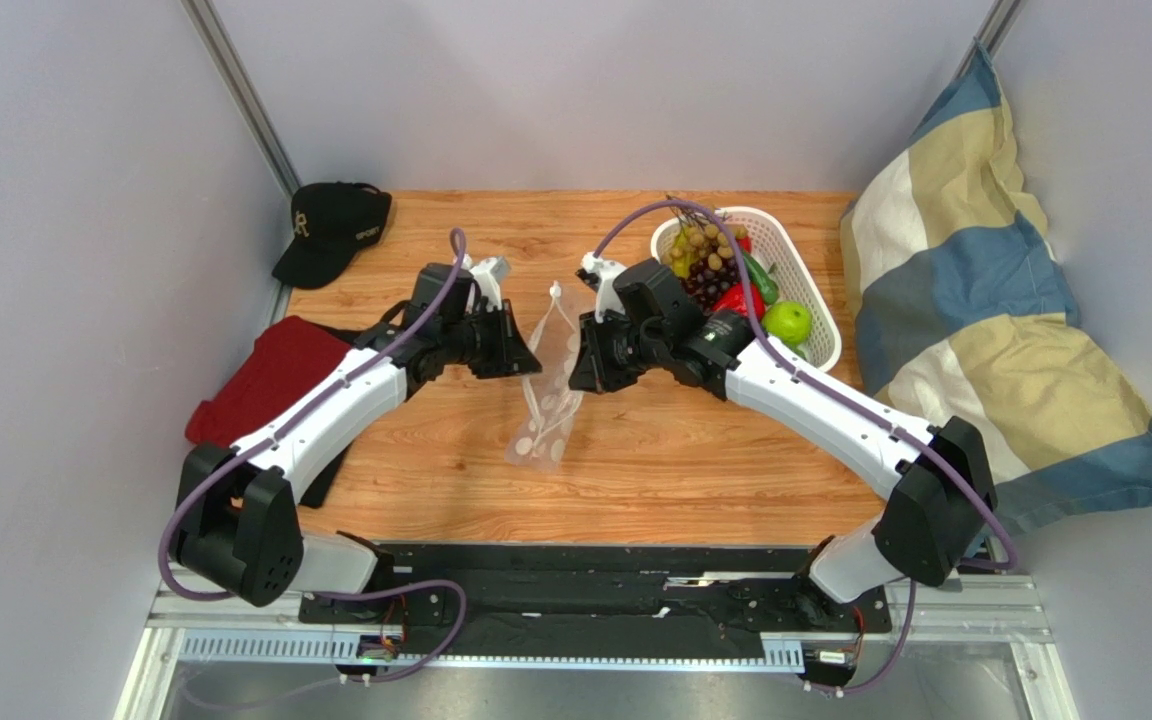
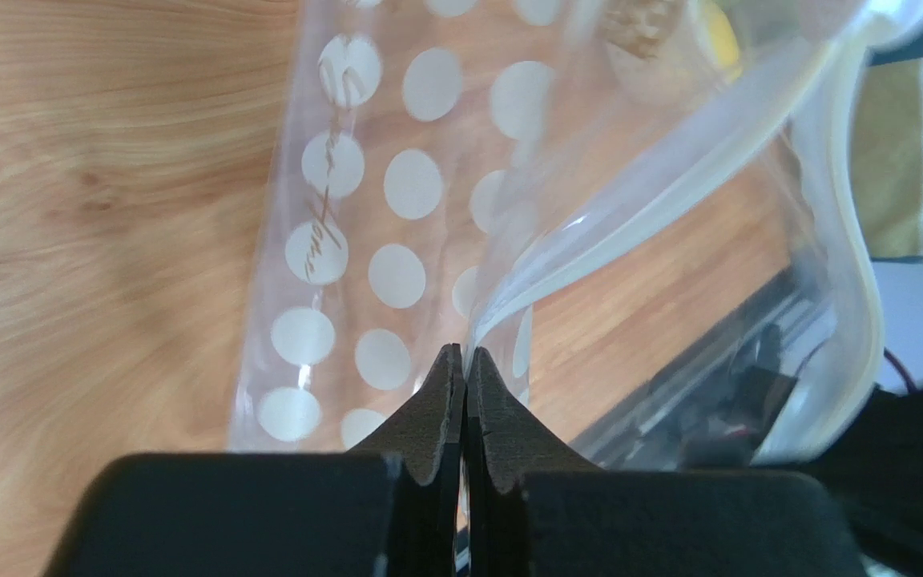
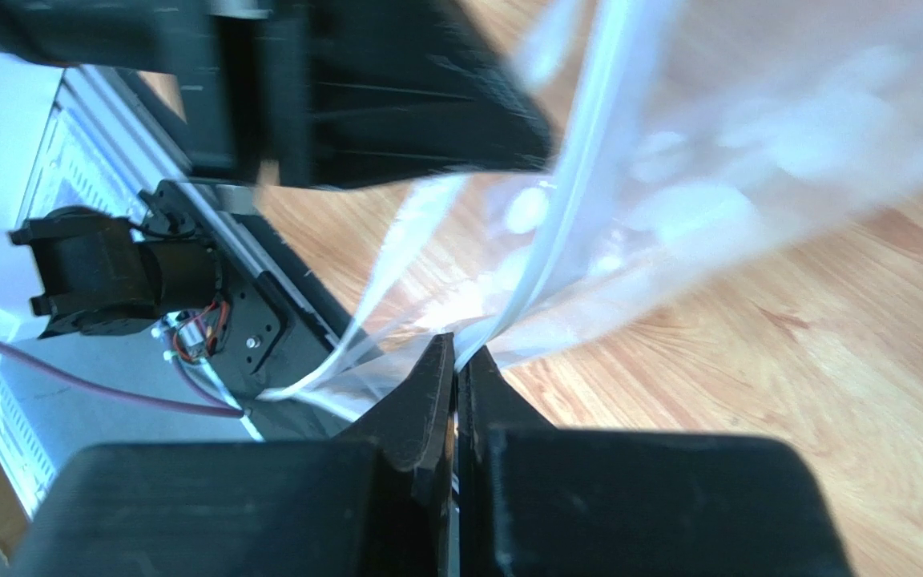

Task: Place the food in the zip-top bag and seal the zipper
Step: Open the zipper of the food storage bag, then pick up the fake fruit from the bin, then place the fake fruit in the zipper food storage bag.

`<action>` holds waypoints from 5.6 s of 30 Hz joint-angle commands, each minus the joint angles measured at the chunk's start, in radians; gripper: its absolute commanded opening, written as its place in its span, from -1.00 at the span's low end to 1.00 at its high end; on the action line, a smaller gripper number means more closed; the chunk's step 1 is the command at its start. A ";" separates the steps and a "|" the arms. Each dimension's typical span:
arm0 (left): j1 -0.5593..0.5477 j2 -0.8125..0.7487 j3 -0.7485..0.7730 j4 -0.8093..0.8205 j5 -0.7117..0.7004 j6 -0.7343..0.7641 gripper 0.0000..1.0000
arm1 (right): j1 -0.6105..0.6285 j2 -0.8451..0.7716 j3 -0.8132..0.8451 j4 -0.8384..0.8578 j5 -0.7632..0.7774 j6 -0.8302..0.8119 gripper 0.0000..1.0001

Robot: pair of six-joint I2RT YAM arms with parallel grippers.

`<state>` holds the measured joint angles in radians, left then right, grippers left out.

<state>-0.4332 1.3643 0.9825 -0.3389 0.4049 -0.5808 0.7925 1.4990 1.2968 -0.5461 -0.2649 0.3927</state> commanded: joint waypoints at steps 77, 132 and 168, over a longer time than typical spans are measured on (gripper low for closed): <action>0.027 0.417 0.375 -0.275 0.101 0.079 -1.00 | -0.773 0.490 0.421 -0.307 0.245 -1.046 0.73; 0.027 0.429 0.351 -0.131 0.356 -0.060 -1.00 | -0.434 0.084 0.061 0.585 -0.600 0.225 -1.00; 0.068 0.340 0.234 0.092 0.603 -0.231 -1.00 | -0.164 0.141 0.213 -0.184 -0.310 -0.586 0.95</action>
<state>-0.3645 1.7584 1.2198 -0.2768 0.9680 -0.7921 0.6273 1.7451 1.4090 -0.6510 -0.5312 -0.1703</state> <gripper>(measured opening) 0.009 0.932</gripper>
